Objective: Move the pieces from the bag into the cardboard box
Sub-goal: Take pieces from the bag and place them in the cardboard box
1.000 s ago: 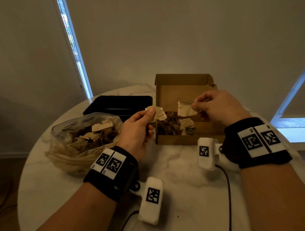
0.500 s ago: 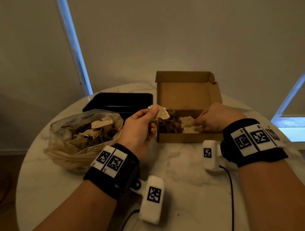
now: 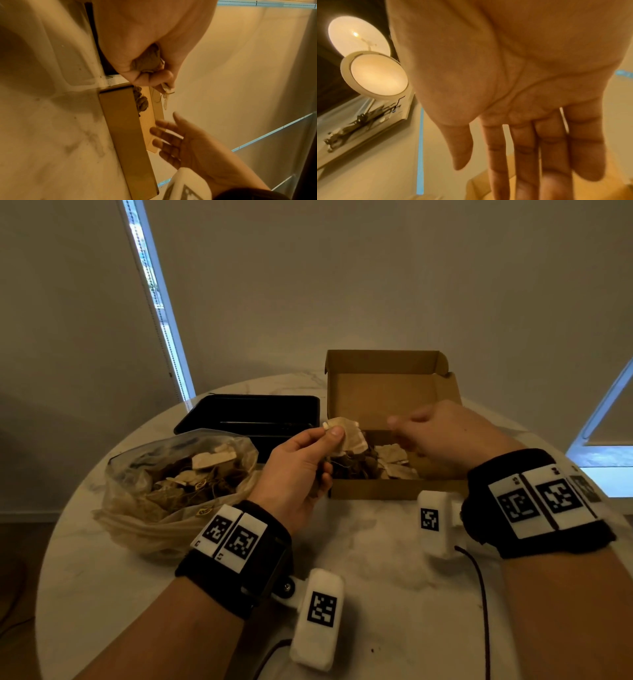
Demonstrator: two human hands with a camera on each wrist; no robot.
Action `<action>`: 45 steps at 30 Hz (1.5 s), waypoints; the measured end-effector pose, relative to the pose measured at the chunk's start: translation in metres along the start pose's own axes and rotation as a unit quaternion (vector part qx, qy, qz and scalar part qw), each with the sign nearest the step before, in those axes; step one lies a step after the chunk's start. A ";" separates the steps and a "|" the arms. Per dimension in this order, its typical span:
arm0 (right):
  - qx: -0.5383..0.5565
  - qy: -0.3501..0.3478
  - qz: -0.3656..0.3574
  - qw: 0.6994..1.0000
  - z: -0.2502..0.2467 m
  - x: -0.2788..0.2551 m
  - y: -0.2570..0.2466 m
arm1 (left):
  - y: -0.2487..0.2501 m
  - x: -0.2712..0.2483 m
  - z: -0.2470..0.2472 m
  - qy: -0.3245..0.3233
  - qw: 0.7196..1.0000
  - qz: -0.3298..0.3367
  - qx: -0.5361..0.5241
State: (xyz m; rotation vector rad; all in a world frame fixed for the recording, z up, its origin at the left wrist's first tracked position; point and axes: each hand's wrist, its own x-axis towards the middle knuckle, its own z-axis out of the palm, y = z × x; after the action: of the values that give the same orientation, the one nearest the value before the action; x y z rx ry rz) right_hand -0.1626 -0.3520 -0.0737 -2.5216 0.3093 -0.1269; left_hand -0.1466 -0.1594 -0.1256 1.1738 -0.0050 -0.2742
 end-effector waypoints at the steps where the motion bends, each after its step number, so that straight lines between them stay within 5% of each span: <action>1: 0.035 -0.011 -0.022 0.999 0.000 -0.003 -0.006 | 0.000 -0.001 0.001 -0.010 1.000 0.000 0.006; 6: 0.158 -0.072 -0.090 0.981 0.009 -0.010 -0.021 | -0.001 -0.002 0.003 -0.024 0.999 0.004 0.025; 13: 0.340 0.037 -0.048 0.939 0.006 0.001 -0.013 | 0.000 0.003 -0.004 0.063 0.998 0.013 -0.008; 19: 0.374 0.115 -0.036 0.919 -0.002 0.005 -0.006 | 0.002 0.004 -0.005 0.137 0.989 0.032 -0.046; 28: 0.437 0.187 -0.027 0.879 -0.011 0.004 0.001 | 0.007 0.001 -0.003 0.157 0.984 0.037 -0.080; 30: 0.433 0.183 -0.021 0.882 -0.014 0.005 0.003 | 0.007 0.000 -0.004 0.146 0.986 0.036 -0.067; 36: 0.350 -0.003 -0.037 0.936 0.002 0.003 -0.005 | 0.003 -0.004 0.002 -0.010 0.998 0.024 0.049; 45: 0.314 -0.030 -0.076 0.946 0.017 -0.003 -0.019 | 0.001 -0.003 0.000 -0.069 0.995 0.018 0.068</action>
State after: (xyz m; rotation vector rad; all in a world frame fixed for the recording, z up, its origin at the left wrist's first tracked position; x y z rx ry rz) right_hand -0.1593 -0.3269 -0.0767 -1.9053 0.0331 -0.1778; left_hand -0.1497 -0.1590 -0.1245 1.2865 -0.1676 -0.3262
